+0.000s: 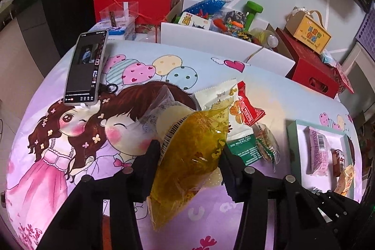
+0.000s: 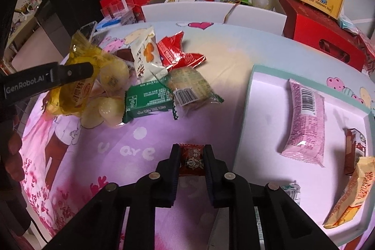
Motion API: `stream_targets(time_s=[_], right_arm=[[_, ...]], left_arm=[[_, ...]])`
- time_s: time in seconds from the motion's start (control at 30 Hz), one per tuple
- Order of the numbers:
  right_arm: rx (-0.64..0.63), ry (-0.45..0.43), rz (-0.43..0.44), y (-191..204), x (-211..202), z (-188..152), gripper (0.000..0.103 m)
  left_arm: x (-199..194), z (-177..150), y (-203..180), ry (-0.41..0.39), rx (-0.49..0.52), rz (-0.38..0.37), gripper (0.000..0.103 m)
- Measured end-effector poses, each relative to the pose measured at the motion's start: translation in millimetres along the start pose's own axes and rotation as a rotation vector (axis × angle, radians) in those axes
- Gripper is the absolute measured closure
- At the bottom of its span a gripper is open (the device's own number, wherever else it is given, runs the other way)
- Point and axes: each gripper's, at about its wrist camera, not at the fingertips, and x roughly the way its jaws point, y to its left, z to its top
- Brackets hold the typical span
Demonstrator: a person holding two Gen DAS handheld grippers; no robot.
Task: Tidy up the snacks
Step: 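Carry the yellow bag and red candy into the tray and open both tools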
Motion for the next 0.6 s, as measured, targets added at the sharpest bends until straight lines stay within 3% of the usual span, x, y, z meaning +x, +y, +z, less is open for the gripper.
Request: stream_targets(time_s=[0.6], right_arm=[[0.056,-0.038,0.012,-16,-16,0,0.082]], left_arm=[[-21,-4,-9,-0.021,0.008,0.011,0.052]])
